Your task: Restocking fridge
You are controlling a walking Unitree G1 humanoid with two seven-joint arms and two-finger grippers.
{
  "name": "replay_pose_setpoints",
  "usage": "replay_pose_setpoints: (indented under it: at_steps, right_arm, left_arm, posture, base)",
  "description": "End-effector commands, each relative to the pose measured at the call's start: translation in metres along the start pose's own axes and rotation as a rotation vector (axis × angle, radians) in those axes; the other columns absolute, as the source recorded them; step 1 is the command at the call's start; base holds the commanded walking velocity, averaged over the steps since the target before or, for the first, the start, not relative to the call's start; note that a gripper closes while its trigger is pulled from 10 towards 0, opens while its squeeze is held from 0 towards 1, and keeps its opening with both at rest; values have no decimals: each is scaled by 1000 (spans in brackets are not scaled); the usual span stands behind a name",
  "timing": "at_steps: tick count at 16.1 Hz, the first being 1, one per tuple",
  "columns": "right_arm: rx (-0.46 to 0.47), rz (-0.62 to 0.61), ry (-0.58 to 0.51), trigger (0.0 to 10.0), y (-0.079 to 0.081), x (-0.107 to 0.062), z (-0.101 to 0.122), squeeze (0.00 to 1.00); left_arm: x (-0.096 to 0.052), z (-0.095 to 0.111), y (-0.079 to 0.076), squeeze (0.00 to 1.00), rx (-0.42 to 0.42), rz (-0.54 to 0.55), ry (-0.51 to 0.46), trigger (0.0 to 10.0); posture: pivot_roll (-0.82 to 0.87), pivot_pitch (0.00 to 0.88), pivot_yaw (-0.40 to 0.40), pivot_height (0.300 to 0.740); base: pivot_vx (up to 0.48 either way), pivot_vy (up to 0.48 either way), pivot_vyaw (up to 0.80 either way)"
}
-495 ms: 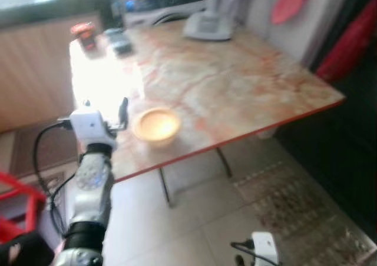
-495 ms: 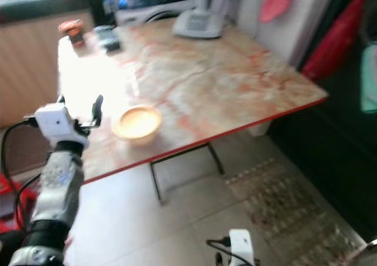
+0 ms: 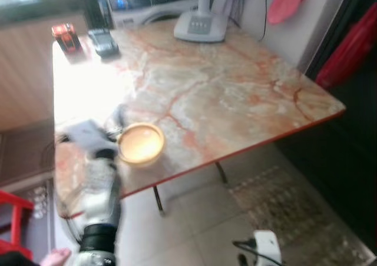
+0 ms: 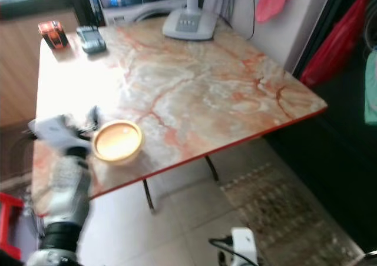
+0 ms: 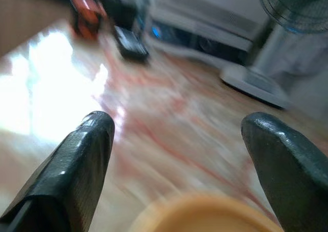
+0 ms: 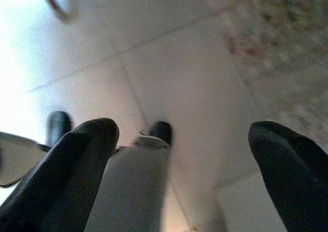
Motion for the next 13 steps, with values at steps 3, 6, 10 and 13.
replay_pose_setpoints:
  at_steps: [3,6,10,13]
  right_arm:
    - [4,7,10,10000,4,0,-4,0]
    - [7,7,7,10000,4,0,-4,0]
    - [7,6,8,10000,4,0,-3,0]
    - [6,8,9,10000,4,0,-3,0]
  left_arm:
    - [1,-3,2,0,-21,-6,32,10000]
    - [1,-1,9,0,-86,49,24,10000]
    - [-2,2,24,0,-114,148,-3,10000]
    - [-5,-6,39,1000,-121,211,38,10000]
  posture:
    - [62,90,-22,740]
    - [61,91,-22,740]
    - [62,92,-20,740]
    - [65,91,-21,740]
  base:
    - [0,0,0]
    - [0,0,0]
    - [0,0,0]
    - [0,0,0]
Point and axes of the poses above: a point about 5 cm out from each wrist's last joint towards the gripper, its own x axis pointing out of the wrist towards the gripper, its own z axis along the axis of the wrist's last joint, y = z × x, the point moved 3 cm from there along x, pointing out of the wrist towards the gripper, and after that the axes turned 8 degrees about -x, right-handed, at the moved point
